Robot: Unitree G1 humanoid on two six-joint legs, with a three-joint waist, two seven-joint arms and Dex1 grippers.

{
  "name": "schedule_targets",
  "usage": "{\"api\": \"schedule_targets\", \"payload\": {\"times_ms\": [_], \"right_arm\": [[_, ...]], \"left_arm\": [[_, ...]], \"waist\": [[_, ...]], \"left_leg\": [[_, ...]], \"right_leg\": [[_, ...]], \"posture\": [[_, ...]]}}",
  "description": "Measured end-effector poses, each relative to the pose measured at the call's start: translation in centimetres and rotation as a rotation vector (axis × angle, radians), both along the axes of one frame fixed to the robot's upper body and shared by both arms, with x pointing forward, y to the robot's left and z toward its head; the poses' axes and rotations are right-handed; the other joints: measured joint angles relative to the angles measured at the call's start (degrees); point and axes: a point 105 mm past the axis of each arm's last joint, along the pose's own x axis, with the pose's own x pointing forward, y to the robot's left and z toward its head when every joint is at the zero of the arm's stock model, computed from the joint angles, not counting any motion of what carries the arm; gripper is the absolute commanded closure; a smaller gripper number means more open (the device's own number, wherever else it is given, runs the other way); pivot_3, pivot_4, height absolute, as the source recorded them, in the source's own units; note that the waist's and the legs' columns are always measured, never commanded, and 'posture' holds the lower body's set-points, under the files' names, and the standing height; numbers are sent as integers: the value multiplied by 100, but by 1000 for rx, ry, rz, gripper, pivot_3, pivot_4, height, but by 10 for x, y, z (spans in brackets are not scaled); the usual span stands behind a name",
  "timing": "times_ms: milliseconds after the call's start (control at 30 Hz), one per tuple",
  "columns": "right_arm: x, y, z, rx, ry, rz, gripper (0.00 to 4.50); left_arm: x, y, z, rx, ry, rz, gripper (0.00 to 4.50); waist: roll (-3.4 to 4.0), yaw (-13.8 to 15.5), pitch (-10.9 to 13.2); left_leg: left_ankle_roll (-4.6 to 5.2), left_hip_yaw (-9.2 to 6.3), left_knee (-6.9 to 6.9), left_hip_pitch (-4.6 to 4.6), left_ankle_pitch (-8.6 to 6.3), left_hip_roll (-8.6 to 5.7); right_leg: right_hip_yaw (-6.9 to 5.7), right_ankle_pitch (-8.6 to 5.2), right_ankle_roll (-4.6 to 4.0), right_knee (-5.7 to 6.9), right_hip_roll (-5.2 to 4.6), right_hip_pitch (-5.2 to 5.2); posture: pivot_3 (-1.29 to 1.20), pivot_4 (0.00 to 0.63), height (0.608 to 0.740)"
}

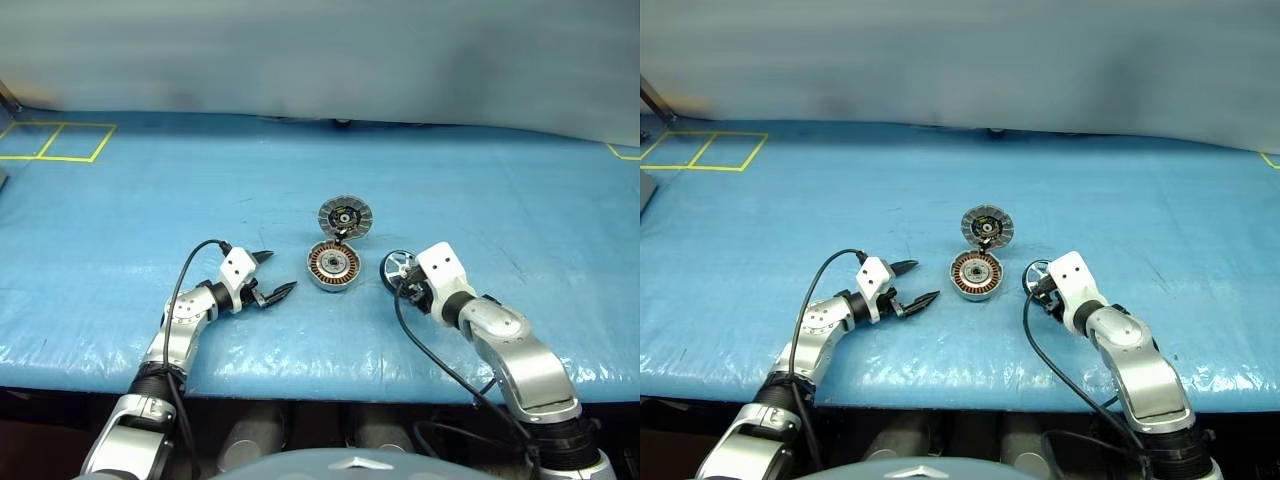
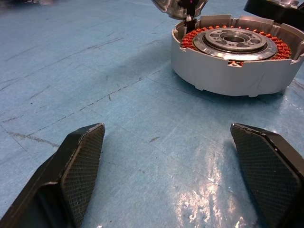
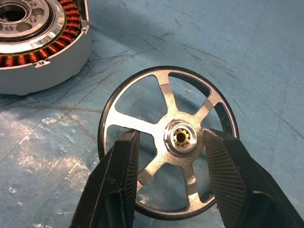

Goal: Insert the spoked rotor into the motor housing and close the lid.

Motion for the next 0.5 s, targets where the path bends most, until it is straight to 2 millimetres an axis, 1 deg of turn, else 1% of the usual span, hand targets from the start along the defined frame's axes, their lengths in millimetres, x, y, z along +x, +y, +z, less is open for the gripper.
{"api": "schedule_targets", "payload": {"times_ms": [233,500], "right_arm": [[6,-5,2,-29,9,52,2321],[11,-6,2,-41,16,91,2321]], "left_arm": [[-1,0,-1,0,2,1,0],[-2,1,-1,-1,3,3,0]], "waist": [[0,-1,0],[1,-3,-1]], "left_leg": [[0,0,-1,-1,0,0],[1,0,-2,-1,-1,0]], "right_leg": [[0,-6,10,-1,0,1],[1,1,-3,-1,-1,3]], "posture": [[0,150,740],[0,150,740]]}}
